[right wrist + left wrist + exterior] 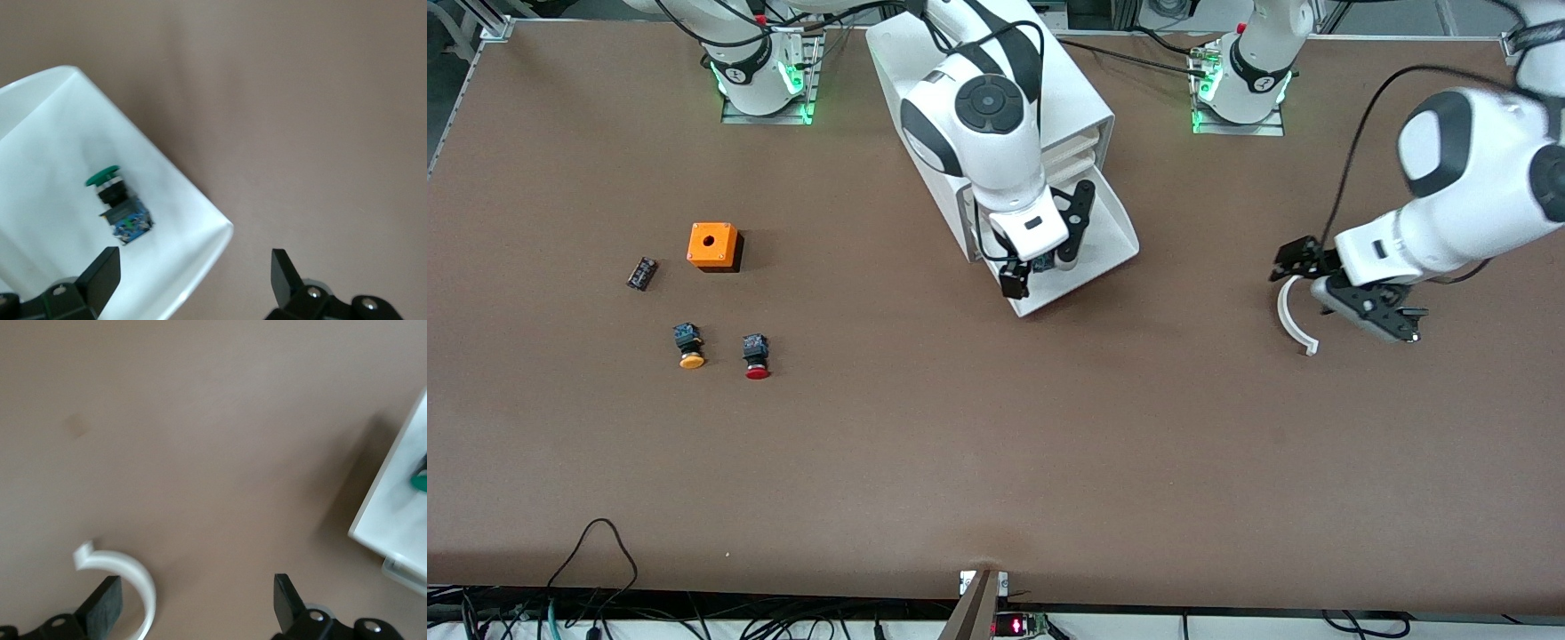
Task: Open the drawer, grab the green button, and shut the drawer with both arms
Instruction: 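Reach the right gripper into the open drawer while the left gripper withdraws, then close the right gripper on the green push button inside the drawer, then lift the green button out of the drawer with the right gripper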
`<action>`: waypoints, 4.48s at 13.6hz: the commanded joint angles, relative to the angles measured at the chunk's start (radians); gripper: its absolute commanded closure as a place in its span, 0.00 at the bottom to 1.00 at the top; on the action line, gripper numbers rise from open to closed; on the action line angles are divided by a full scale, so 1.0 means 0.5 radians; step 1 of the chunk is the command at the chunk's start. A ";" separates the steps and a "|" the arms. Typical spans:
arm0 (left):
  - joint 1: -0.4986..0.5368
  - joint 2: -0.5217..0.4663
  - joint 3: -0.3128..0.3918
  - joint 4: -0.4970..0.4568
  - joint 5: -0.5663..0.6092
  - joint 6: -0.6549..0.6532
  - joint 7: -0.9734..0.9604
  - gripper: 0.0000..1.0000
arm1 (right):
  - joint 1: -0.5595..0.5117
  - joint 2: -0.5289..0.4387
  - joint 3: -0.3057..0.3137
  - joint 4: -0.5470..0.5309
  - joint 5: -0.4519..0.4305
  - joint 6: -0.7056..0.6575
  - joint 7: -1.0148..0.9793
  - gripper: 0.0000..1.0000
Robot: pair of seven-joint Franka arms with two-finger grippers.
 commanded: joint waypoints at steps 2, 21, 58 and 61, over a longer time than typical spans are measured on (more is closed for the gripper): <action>-0.003 -0.021 -0.022 0.448 0.357 -0.610 -0.546 0.00 | 0.051 0.103 0.009 0.041 -0.005 -0.034 -0.243 0.00; 0.000 0.028 0.067 0.547 0.383 -0.553 -0.458 0.00 | 0.156 0.361 0.009 0.038 -0.008 -0.052 -0.508 0.01; -0.021 0.154 0.055 0.529 0.232 -0.449 -0.879 0.00 | -0.856 -0.537 -0.123 -0.885 0.002 -0.068 0.973 0.70; -0.052 0.182 0.021 0.403 0.232 -0.278 -1.023 0.00 | -0.921 -0.522 -0.120 -1.154 0.008 0.143 1.114 0.70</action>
